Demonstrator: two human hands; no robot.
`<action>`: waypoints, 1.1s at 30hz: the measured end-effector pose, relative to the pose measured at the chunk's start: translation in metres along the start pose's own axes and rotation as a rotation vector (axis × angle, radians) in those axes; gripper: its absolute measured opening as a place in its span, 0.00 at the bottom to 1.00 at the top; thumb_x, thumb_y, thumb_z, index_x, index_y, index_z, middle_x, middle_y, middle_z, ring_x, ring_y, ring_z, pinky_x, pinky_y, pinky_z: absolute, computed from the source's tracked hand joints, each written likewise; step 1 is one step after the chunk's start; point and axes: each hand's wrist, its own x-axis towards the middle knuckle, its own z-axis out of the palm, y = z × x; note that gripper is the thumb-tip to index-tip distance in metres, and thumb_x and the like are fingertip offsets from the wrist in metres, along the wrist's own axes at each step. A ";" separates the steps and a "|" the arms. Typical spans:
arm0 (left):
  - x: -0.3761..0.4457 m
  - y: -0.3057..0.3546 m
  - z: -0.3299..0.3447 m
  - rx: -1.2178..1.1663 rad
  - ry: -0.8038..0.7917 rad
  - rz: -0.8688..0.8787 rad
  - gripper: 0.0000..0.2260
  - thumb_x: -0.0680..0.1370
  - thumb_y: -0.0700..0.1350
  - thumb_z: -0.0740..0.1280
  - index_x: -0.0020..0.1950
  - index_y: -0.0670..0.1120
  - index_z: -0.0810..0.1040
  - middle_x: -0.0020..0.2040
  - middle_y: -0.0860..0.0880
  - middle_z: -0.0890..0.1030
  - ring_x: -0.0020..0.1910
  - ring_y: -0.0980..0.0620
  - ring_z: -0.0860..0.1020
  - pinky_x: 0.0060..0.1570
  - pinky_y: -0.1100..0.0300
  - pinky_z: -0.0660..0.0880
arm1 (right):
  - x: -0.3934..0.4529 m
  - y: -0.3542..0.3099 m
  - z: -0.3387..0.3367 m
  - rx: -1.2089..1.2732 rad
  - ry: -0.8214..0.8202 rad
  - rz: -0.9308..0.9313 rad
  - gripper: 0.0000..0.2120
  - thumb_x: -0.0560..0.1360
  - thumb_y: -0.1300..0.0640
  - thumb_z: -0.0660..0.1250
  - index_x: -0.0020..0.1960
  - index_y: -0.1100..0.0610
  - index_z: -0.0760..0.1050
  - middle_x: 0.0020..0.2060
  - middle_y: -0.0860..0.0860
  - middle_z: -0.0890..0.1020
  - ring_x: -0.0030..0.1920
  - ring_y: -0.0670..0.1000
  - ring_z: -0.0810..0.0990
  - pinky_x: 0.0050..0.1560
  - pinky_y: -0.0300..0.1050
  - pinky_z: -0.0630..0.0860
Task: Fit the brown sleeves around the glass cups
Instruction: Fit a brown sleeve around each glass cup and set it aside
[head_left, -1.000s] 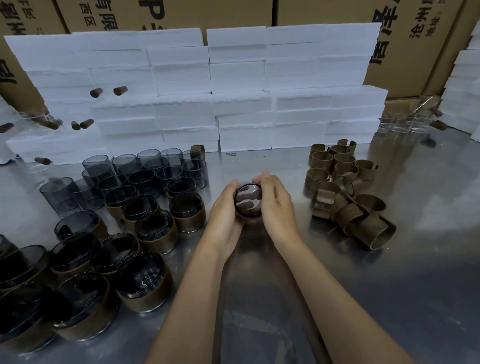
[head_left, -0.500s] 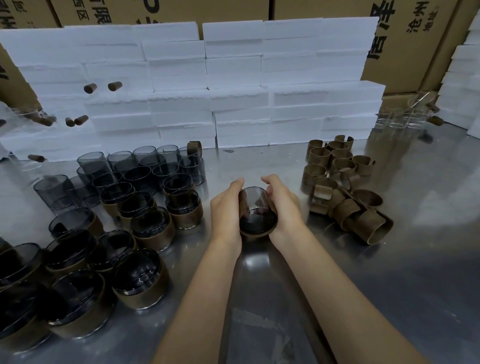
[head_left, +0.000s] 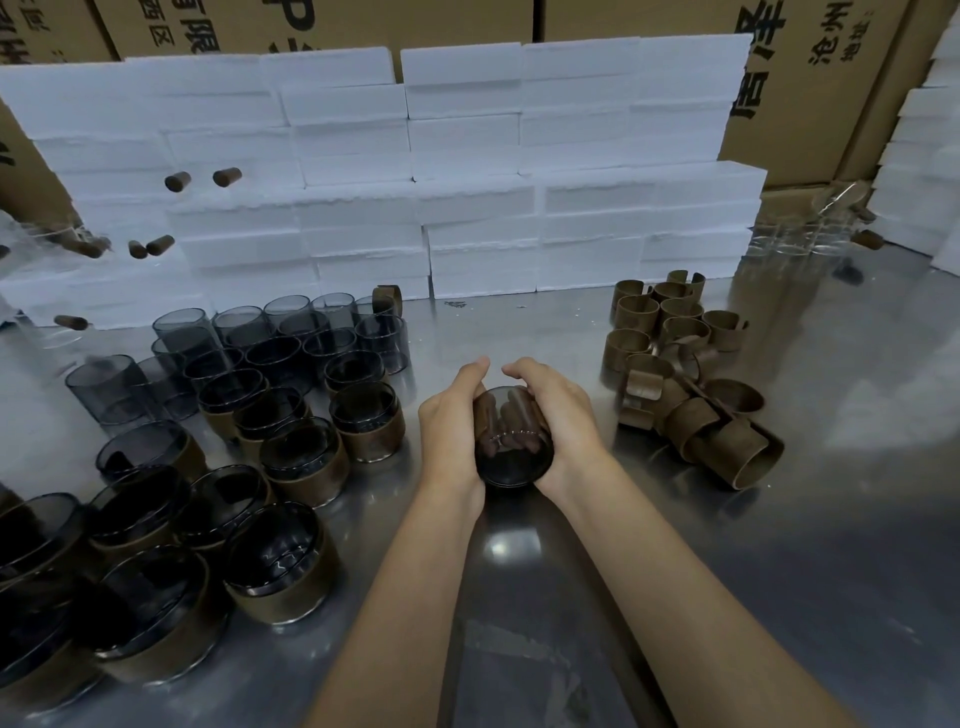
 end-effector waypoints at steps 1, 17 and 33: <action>0.000 0.000 0.000 -0.001 -0.006 0.002 0.23 0.77 0.47 0.73 0.24 0.51 0.69 0.26 0.51 0.68 0.26 0.52 0.71 0.33 0.58 0.72 | 0.000 0.000 0.000 0.001 -0.004 0.001 0.06 0.73 0.61 0.73 0.45 0.59 0.76 0.28 0.53 0.72 0.28 0.53 0.74 0.30 0.42 0.76; 0.007 -0.002 0.000 0.240 -0.224 0.076 0.15 0.74 0.61 0.73 0.35 0.52 0.85 0.37 0.50 0.85 0.37 0.54 0.83 0.39 0.62 0.78 | -0.002 -0.014 -0.007 -0.050 0.186 -0.253 0.10 0.76 0.58 0.70 0.38 0.55 0.73 0.23 0.48 0.68 0.32 0.53 0.69 0.35 0.46 0.69; 0.008 0.011 -0.010 -0.519 -0.243 -0.165 0.15 0.85 0.49 0.60 0.58 0.39 0.78 0.57 0.36 0.82 0.58 0.37 0.79 0.61 0.45 0.78 | 0.008 -0.021 -0.021 -0.429 -0.096 -0.233 0.22 0.67 0.42 0.66 0.57 0.49 0.81 0.59 0.46 0.82 0.62 0.45 0.78 0.58 0.46 0.74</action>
